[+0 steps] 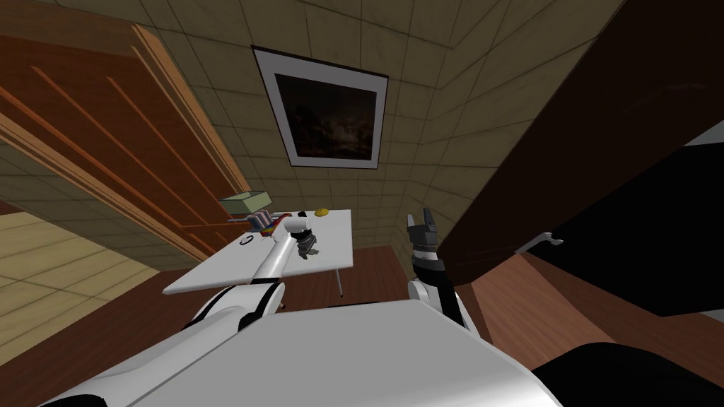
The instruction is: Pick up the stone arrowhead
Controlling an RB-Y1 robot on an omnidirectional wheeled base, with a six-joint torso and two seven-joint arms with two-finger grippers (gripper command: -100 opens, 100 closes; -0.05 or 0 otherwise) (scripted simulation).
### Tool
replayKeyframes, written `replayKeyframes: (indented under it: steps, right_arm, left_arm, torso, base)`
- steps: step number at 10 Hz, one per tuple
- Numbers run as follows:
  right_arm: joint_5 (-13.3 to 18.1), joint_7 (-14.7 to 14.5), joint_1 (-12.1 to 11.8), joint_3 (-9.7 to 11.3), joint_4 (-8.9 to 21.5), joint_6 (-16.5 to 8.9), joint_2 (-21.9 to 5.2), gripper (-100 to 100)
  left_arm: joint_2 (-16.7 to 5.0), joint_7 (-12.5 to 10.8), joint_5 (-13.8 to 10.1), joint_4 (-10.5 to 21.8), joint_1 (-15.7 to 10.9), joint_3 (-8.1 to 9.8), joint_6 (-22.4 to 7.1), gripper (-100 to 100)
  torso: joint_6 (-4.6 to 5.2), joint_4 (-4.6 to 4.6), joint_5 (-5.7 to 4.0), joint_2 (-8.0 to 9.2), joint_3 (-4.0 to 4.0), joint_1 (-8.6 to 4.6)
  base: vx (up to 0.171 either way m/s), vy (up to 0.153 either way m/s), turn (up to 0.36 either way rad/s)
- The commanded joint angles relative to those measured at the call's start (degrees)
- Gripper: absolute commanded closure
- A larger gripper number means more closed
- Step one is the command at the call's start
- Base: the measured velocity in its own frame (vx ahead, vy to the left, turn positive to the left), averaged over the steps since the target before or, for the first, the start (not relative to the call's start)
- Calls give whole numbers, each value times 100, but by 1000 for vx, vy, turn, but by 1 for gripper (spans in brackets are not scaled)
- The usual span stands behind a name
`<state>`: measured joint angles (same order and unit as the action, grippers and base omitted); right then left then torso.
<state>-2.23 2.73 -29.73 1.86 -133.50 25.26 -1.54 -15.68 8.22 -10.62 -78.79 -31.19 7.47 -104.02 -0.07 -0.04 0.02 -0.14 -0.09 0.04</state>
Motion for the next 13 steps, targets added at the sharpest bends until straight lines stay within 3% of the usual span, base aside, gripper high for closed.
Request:
replayKeyframes:
  steps: [1,2,5,6,7,11,12,13]
  right_arm:
    - [0,0,0,0,0,0,0,0]
    - [0,0,0,0,0,0,0,0]
    - [0,0,0,0,0,0,0,0]
    - [0,0,0,0,0,0,0,0]
    - [0,0,0,0,0,0,0,0]
    - [0,0,0,0,0,0,0,0]
    - [0,0,0,0,0,0,0,0]
    - [0,0,0,0,0,0,0,0]
  left_arm:
    - [0,0,0,0,0,0,0,0]
    - [27,0,19,126,47,-24,185,-100]
    - [61,-1,43,283,106,-53,413,-100]
    - [55,0,37,239,101,-47,350,-100]
    - [57,0,39,246,104,-49,372,100]
    - [59,2,35,242,100,-48,372,100]
    - [59,1,35,242,101,-48,371,0]
    - [27,0,19,126,47,-24,185,100]
  torso:
    - [0,0,0,0,0,0]
    - [0,2,-1,7,5,-5]
    - [0,3,-1,12,7,-5]
    - [0,3,-1,12,7,-5]
    - [0,4,-2,12,8,-7]
    - [-1,-1,-4,6,3,-9]
    - [-1,0,-4,6,3,-9]
    - [0,0,-4,7,3,-9]
  base:
    - [0,0,0]
    - [4,6,-14]
    - [3,8,-9]
    - [0,0,0]
    - [0,0,0]
    - [0,0,0]
    - [0,0,0]
    - [-3,-6,19]
